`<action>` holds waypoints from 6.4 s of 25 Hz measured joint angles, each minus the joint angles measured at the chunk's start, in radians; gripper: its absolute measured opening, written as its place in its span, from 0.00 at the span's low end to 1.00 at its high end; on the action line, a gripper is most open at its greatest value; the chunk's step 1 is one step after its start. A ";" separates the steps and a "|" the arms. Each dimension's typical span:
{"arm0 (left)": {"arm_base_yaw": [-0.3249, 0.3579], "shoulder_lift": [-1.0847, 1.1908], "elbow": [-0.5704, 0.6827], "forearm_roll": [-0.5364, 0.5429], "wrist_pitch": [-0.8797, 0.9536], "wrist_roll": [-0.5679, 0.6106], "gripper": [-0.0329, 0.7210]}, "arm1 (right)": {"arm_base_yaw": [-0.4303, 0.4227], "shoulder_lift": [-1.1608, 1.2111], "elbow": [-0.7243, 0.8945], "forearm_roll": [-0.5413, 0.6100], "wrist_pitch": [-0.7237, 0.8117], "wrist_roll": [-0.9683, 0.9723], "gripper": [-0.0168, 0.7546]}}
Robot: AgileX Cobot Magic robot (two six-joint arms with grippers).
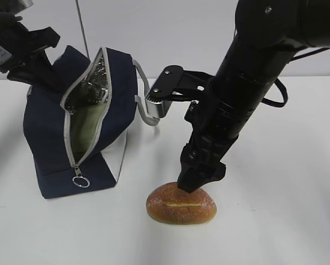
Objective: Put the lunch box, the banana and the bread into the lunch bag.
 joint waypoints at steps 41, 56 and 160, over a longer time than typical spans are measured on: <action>0.000 0.000 0.000 -0.002 -0.005 0.000 0.04 | 0.000 0.254 0.000 0.016 -0.052 0.021 0.63; 0.000 0.000 0.000 -0.003 -0.001 0.000 0.04 | -0.011 0.255 -0.214 -0.458 0.080 0.533 0.62; -0.268 0.002 0.000 -0.119 -0.215 -0.007 0.04 | -0.072 0.113 -0.419 -0.073 0.208 0.852 0.01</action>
